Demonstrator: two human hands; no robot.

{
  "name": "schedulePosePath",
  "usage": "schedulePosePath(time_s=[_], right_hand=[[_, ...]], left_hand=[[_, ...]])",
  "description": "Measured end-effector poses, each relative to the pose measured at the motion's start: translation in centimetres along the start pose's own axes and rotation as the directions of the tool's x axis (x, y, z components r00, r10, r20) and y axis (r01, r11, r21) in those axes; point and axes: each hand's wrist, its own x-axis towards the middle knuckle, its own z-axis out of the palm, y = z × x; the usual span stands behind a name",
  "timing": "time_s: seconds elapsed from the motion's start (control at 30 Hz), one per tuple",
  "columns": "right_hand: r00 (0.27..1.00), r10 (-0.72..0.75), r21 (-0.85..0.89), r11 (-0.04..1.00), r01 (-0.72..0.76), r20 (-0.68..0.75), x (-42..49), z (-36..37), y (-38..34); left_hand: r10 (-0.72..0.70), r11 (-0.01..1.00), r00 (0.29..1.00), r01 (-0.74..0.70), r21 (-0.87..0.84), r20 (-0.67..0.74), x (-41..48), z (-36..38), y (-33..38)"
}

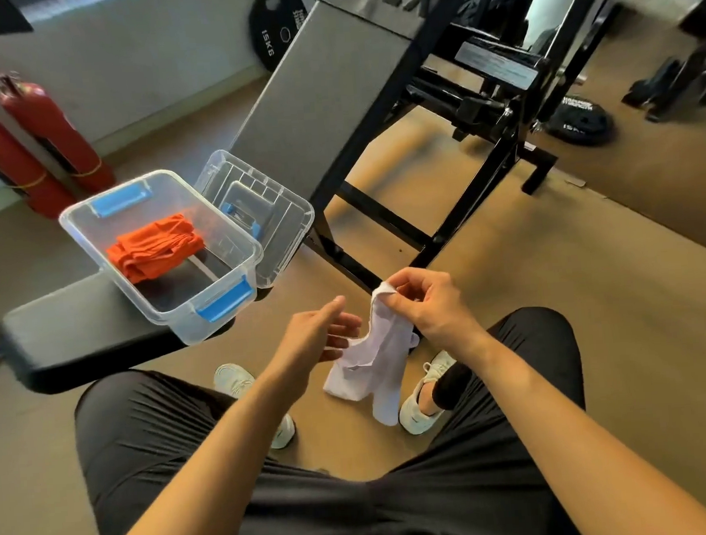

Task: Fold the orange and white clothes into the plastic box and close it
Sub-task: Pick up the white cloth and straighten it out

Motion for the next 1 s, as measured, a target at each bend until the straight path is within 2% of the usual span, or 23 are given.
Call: schedulePosePath(time_s=[0.13, 0.3, 0.4, 0.47, 0.53, 0.6, 0.7, 0.83, 1.0], right_hand=[[1.0, -0.016, -0.049, 0.999, 0.016, 0.002, -1.1, 0.3, 1.3], [0.999, 0.015, -0.03, 0.999, -0.014, 0.03, -3.3, 0.9, 2.8], [0.999, 0.032, 0.056, 0.998, -0.032, 0.013, -4.3, 1.9, 3.3], [0.999, 0.035, 0.085, 0.996, -0.034, -0.019, -4.6, 2.4, 3.6], [0.998, 0.03, 0.102, 0.994, -0.025, -0.053, -4.9, 2.7, 3.8], [0.998, 0.019, 0.094, 0.995, -0.014, -0.054, -5.0, 3.0, 4.0], [0.999, 0.009, 0.078, 0.997, -0.006, -0.038, -5.0, 3.2, 4.4], [1.0, -0.001, 0.05, 0.999, 0.001, -0.005, -5.2, 3.3, 5.1], [0.985, 0.019, -0.064, 0.998, -0.008, 0.171, -5.7, 3.1, 5.8]], left_hand=[[-0.062, 0.989, 0.995, 0.073, -0.128, 0.083, -0.2, 2.3, 0.6], [0.054, 0.969, 0.998, -0.042, -0.242, 0.042, -0.4, 2.8, 1.2], [0.052, 0.992, 0.995, -0.041, -0.121, 0.085, -0.3, 2.5, 1.2], [0.038, 0.999, 0.999, -0.037, 0.029, -0.03, -0.2, 2.3, 0.7], [0.013, 0.997, 0.996, -0.006, 0.078, -0.092, -0.1, 1.9, 0.1], [-0.031, 0.996, 0.999, 0.029, 0.079, 0.032, -0.4, 1.6, -0.3], [-0.015, 1.0, 0.992, 0.016, -0.005, 0.125, -0.8, 1.7, -0.4], [0.069, 0.991, 0.997, -0.063, -0.115, 0.047, -0.8, 1.9, -0.6], [0.122, 0.96, 0.992, -0.108, -0.26, 0.039, -0.9, 1.2, 0.2]])
